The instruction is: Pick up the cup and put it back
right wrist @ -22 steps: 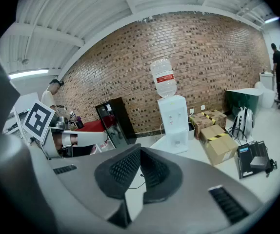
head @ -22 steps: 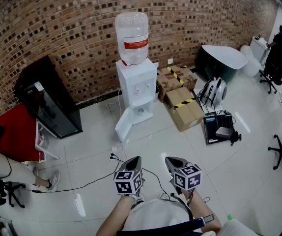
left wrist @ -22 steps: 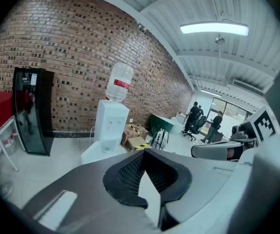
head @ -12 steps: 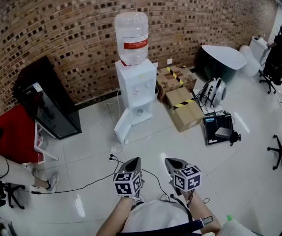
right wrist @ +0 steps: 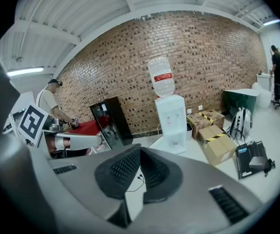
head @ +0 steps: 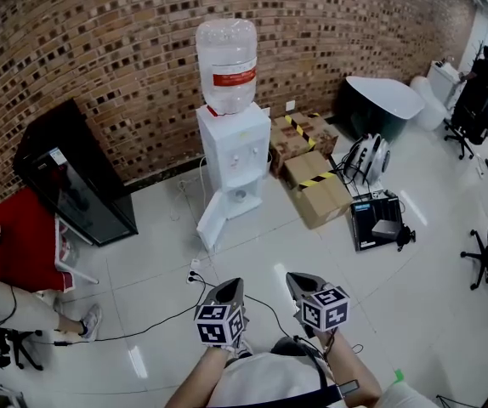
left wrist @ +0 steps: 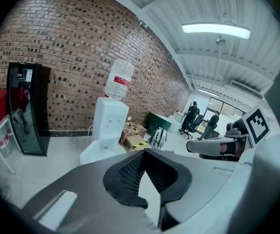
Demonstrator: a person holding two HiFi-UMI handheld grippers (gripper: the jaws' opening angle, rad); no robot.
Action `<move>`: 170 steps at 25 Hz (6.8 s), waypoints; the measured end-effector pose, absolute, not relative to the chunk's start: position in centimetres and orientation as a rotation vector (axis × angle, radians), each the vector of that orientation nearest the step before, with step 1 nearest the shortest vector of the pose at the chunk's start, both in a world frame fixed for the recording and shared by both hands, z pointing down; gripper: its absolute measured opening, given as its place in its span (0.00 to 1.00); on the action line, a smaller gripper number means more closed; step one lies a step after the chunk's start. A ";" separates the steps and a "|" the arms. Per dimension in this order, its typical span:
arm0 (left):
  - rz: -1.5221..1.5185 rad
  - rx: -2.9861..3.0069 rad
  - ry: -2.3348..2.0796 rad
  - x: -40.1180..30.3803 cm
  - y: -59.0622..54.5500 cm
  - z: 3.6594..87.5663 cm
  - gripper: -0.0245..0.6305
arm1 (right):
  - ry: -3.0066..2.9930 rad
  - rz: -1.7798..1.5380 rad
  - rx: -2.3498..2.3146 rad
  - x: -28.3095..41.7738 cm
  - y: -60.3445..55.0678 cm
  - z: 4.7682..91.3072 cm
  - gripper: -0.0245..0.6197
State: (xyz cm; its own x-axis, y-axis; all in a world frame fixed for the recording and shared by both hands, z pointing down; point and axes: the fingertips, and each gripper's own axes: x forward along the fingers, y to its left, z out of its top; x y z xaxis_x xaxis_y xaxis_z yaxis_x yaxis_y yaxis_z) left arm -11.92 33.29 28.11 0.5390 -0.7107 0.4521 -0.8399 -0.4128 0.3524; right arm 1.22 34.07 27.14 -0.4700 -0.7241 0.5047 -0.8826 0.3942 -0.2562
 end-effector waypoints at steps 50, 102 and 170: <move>0.413 2.135 -1.368 -4.2 -12.4 48.8 0.04 | -2.379 0.640 1.022 6.6 -15.7 49.1 0.05; 0.575 2.233 -1.296 -6.1 -27.7 92.5 0.04 | -2.468 0.338 1.006 -3.0 -38.4 104.0 0.72; 0.368 1.985 -1.566 -1.0 -10.6 31.4 0.04 | -2.511 0.531 0.995 10.5 -14.0 29.4 0.54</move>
State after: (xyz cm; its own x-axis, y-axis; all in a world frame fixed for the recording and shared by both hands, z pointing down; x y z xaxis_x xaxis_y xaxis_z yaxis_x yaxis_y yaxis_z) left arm -0.96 -10.58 31.44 0.2738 -0.7930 0.5443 -0.9524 -0.1446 0.2685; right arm 10.53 -13.99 29.42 -0.6737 -0.5614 0.4806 -0.7080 0.6768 -0.2018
